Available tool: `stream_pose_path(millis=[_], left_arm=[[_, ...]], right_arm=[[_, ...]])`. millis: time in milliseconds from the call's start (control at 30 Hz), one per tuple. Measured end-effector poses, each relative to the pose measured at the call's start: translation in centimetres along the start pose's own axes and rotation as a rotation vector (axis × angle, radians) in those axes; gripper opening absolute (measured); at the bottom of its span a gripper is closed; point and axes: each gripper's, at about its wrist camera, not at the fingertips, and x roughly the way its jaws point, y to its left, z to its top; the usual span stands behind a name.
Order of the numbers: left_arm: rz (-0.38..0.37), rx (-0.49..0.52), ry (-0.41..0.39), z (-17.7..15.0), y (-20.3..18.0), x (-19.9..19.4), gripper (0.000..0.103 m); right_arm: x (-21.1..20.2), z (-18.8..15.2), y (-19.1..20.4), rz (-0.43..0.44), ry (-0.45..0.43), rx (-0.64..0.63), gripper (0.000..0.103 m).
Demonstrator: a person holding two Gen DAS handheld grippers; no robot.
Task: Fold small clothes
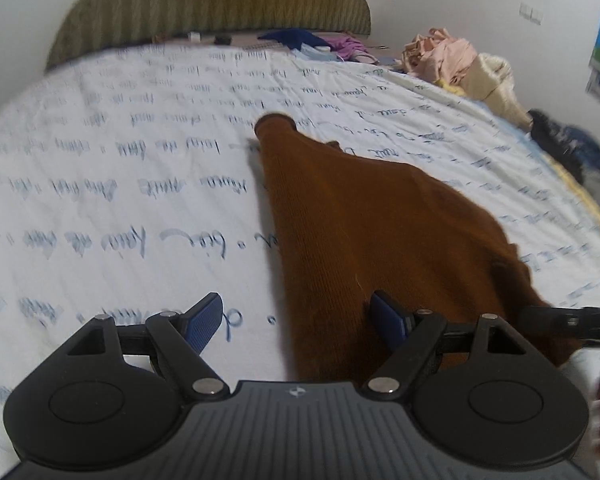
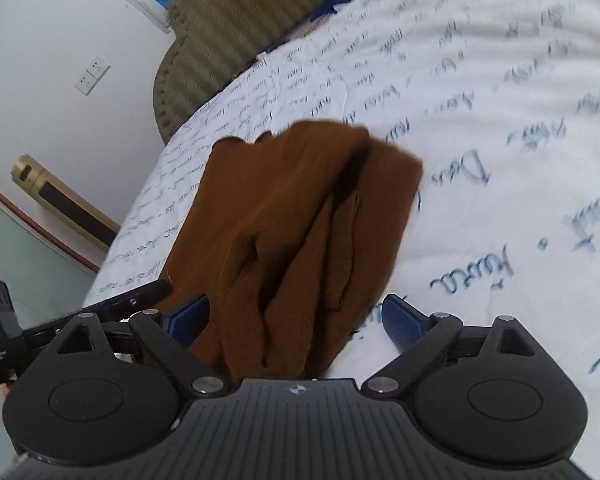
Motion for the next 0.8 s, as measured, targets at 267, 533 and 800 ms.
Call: stream_pose_path(millis=[267,533,800], left_arm=[[-0.231,-0.197,0.14,-0.1,2.0,3.1,0.085],[-0.228,-0.205,0.143,1.0,1.9,4.0,0.037],[-0.05,-0.015,-0.012,0.2,0.5,-0.8,0.029]], right_arm=[[3.6,2.0,0.4,0.07,-0.025,0.014,0.092],[6.5,2.5,1.6,0.041,-0.033,0.0,0.042],[6.2,1.9,4.1,0.103,-0.023,-0.016,0.04]])
